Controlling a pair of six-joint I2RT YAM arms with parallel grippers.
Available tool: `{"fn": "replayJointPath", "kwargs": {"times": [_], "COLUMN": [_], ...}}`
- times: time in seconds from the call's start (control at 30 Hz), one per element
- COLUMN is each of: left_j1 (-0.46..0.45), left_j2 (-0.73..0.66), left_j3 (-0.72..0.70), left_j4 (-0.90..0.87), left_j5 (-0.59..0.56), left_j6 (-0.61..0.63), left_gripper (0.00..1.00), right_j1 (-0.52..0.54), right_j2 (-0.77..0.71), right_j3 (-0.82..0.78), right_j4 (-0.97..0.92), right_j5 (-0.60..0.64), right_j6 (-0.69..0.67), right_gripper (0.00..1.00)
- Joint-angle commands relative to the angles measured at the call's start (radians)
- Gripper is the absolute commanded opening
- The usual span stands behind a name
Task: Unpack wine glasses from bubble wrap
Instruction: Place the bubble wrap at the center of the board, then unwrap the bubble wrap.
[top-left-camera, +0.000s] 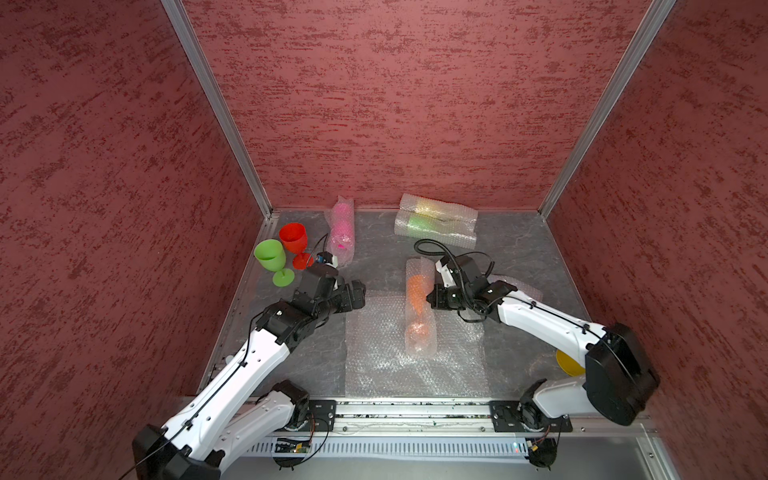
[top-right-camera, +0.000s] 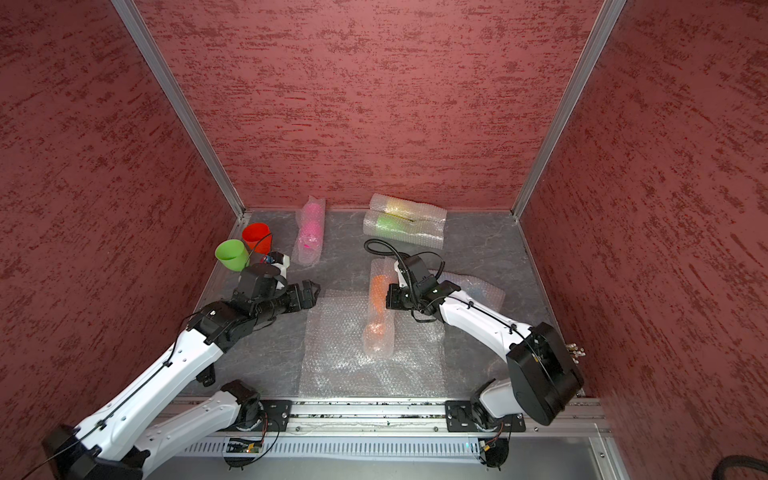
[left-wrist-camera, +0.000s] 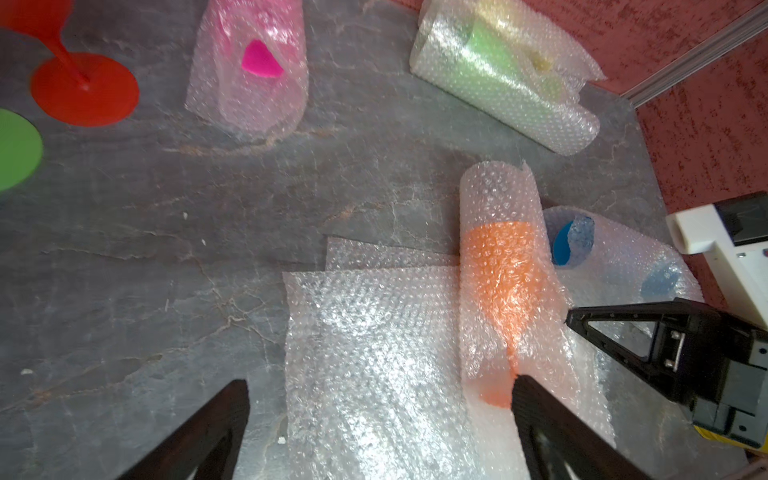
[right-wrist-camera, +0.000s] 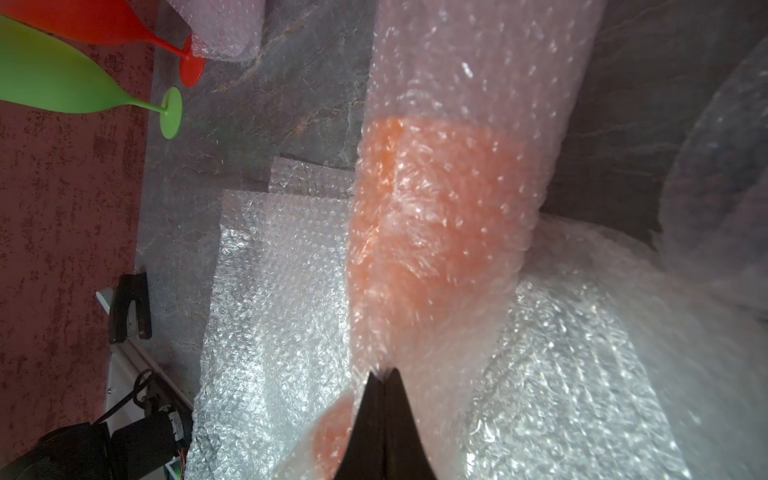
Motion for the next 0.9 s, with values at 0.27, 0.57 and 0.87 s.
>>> {"fn": "replayJointPath", "kwargs": {"times": [0.27, 0.57, 0.87], "left_j1": [-0.063, -0.081, -0.254], "left_j2": [0.114, 0.13, 0.118], "left_j3": [0.027, 0.042, -0.044], "left_j4": [0.008, 0.03, 0.174], "left_j5": [0.136, 0.306, 0.445], "left_j6": [-0.106, -0.037, -0.074], "left_gripper": [1.0, 1.0, 0.93], "right_j1": [0.006, 0.06, 0.124], "right_j2": [-0.179, -0.253, -0.301], "right_j3": [0.006, -0.028, -0.156], "right_j4": [0.084, 0.029, 0.123], "right_j5": [-0.146, -0.289, -0.275], "right_j6": [0.091, 0.088, 0.094], "right_gripper": [0.0, 0.0, 0.0]}}
